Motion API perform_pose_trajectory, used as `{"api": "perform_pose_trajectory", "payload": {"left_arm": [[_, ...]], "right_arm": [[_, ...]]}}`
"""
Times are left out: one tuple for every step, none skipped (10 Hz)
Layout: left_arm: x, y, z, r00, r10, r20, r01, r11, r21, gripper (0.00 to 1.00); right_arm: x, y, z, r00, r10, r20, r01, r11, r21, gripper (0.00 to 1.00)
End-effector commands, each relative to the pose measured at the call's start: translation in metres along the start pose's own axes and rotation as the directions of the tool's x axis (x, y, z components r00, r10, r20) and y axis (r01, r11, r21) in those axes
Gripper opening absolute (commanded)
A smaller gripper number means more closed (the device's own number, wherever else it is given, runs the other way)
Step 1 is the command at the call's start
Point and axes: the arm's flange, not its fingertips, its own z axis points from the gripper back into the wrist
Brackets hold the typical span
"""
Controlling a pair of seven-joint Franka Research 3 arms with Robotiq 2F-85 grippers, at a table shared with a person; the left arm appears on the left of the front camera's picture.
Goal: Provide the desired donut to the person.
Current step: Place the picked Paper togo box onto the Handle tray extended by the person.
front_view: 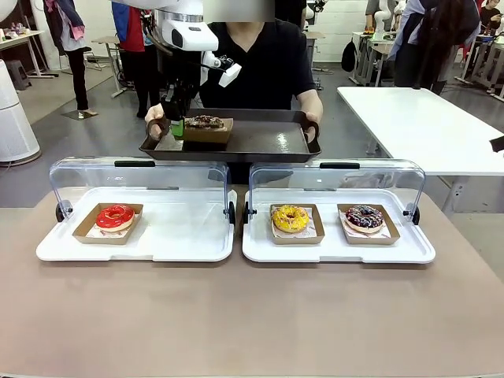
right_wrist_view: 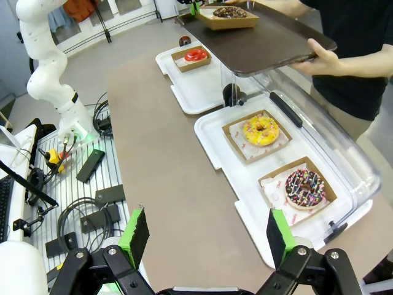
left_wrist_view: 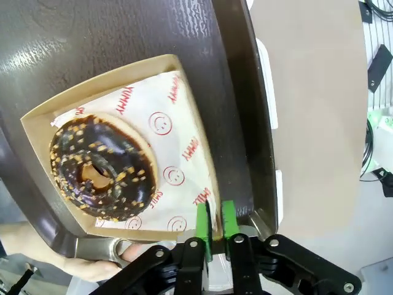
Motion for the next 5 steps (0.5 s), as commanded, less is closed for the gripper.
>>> {"api": "perform_pose_trajectory", "payload": {"left_arm": [[-0.003,-0.0012,0.0038,0.999,-0.003,0.032,0.003,1.0,0.014,1.0],[-0.0038,0.0001,0.0052,0.999,-0.01,0.034,0.01,1.0,0.018,0.64],[-0.0049,-0.0005,0.0067,0.999,-0.014,0.035,0.013,1.0,0.02,1.0],[-0.0061,-0.0024,0.0075,0.999,-0.011,0.04,0.01,1.0,0.023,1.0],[-0.0074,-0.0025,0.0086,0.999,-0.01,0.044,0.009,1.0,0.022,1.0]], "right_arm": [[0.001,-0.0006,0.0003,1.0,0.006,0.018,-0.006,1.0,0.007,1.0],[0.001,-0.0006,0.0003,1.0,0.006,0.018,-0.006,1.0,0.007,1.0],[0.001,-0.0006,0.0003,1.0,0.006,0.018,-0.006,1.0,0.007,1.0],[0.001,-0.0006,0.0003,1.0,0.006,0.018,-0.006,1.0,0.007,1.0],[0.001,-0.0006,0.0003,1.0,0.006,0.018,-0.006,1.0,0.007,1.0]]}}
